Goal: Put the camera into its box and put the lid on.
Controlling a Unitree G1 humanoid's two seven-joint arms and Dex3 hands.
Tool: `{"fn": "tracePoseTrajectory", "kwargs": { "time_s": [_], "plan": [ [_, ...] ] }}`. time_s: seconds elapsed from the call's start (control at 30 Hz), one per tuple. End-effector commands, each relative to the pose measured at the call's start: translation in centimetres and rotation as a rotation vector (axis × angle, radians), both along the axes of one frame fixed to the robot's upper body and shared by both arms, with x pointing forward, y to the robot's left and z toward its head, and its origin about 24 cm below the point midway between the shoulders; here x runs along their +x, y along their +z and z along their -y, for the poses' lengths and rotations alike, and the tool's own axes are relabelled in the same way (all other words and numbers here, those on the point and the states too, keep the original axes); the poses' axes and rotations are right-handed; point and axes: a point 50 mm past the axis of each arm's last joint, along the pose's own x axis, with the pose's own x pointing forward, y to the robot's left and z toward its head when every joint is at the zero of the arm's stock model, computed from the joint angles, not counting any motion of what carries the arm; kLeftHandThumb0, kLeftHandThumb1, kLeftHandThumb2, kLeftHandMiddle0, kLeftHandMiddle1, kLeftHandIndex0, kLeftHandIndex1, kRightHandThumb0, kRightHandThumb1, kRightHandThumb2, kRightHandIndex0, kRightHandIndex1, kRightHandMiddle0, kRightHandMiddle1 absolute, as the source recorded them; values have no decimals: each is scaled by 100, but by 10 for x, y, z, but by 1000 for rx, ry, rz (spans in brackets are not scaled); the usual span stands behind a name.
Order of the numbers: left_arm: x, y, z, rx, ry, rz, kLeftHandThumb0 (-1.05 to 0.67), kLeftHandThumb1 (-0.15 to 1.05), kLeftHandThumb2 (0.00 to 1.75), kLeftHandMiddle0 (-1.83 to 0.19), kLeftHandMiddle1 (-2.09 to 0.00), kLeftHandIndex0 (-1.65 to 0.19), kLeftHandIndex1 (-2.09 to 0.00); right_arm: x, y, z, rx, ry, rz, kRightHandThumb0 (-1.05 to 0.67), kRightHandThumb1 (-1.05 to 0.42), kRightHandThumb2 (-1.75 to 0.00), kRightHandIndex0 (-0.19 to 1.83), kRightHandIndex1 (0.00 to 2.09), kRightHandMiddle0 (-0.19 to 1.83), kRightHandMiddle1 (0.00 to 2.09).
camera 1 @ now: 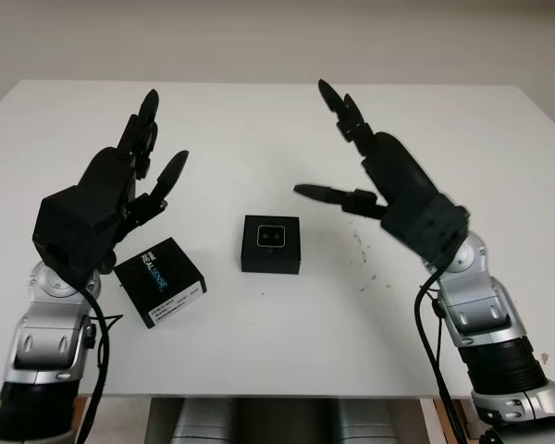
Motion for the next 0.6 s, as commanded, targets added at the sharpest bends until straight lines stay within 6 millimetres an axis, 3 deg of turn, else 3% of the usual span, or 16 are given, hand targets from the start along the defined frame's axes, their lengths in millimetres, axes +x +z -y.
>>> {"fn": "tracePoseTrajectory", "kwargs": {
  "time_s": [0.0, 0.3, 0.57],
  "plan": [
    [-12, 8, -2, 132, -8, 0, -83, 105, 20, -12, -6, -3, -8, -2, 12, 6, 57, -3, 12, -65, -102, -6, -19, 0, -12, 5],
    [-52, 18, -8, 424, 11, -126, -98, 105, 18, 2, -3, 9, -2, -4, 44, 27, 140, -83, 93, -67, -102, -5, -16, 2, -9, 7],
    [-60, 15, -3, 481, 28, -171, -96, 105, 13, 1, -4, 13, -3, -4, 41, 26, 142, -97, 81, -66, -102, -5, -16, 4, -8, 7]
  ]
}}
